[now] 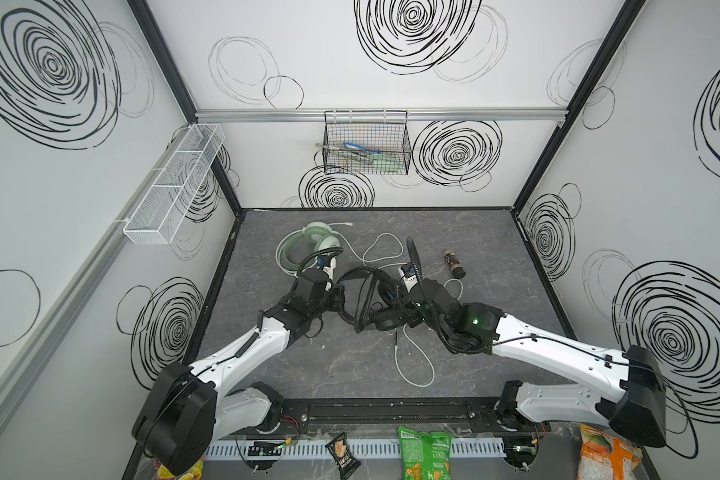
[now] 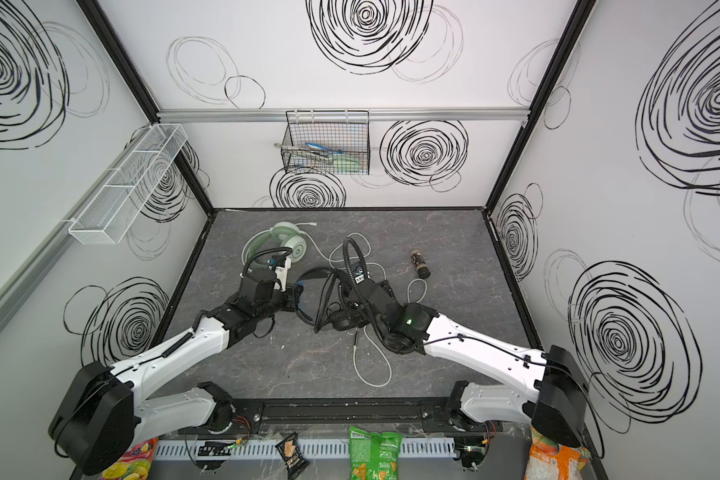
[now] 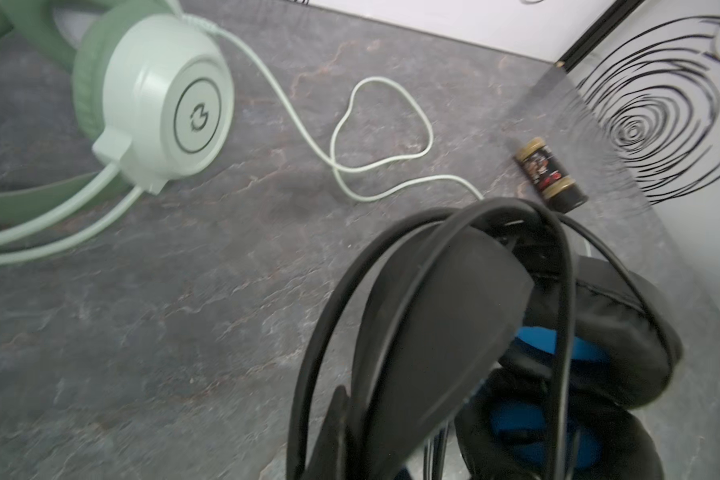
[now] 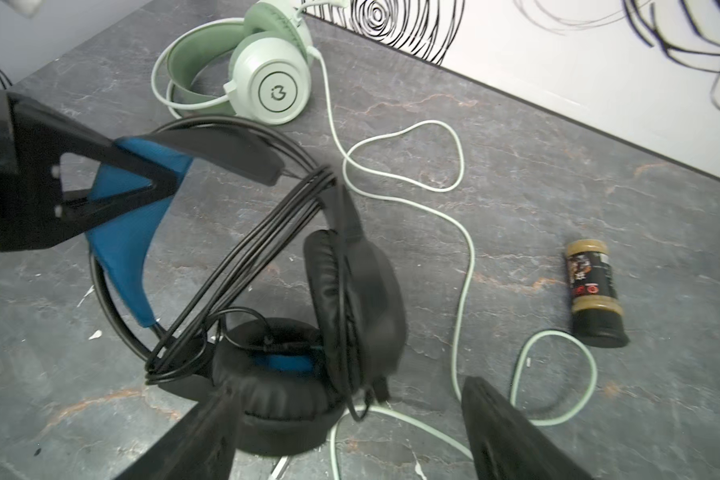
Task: Wrap the headphones
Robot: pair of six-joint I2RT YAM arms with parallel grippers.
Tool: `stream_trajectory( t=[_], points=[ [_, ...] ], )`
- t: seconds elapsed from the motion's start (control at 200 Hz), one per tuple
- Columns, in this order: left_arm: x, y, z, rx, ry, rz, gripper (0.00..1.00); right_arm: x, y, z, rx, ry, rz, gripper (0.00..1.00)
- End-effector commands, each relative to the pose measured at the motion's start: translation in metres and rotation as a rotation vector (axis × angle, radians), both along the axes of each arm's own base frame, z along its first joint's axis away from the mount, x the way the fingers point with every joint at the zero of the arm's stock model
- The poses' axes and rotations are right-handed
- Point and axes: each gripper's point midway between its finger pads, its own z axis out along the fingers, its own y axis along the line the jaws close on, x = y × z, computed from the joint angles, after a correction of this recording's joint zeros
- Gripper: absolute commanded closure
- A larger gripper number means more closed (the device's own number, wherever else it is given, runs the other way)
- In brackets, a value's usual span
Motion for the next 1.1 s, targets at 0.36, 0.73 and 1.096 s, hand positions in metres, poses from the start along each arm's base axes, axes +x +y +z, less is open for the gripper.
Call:
stream_trajectory(
  t=[0.36,0.73,1.096],
  points=[
    [0.042,-0.022,0.056,-0.173,-0.080,0.025,1.00,0.006,-0.048,0.069,0.145,-0.153,-0.079,0.03],
    [0.105,-0.084,0.095,-0.342,-0.113,-0.013,1.00,0.021,-0.092,0.057,0.186,-0.155,-0.172,0.03],
    [0.190,-0.160,0.082,-0.426,-0.097,-0.003,1.00,0.036,-0.125,0.045,0.191,-0.142,-0.243,0.03]
  ],
)
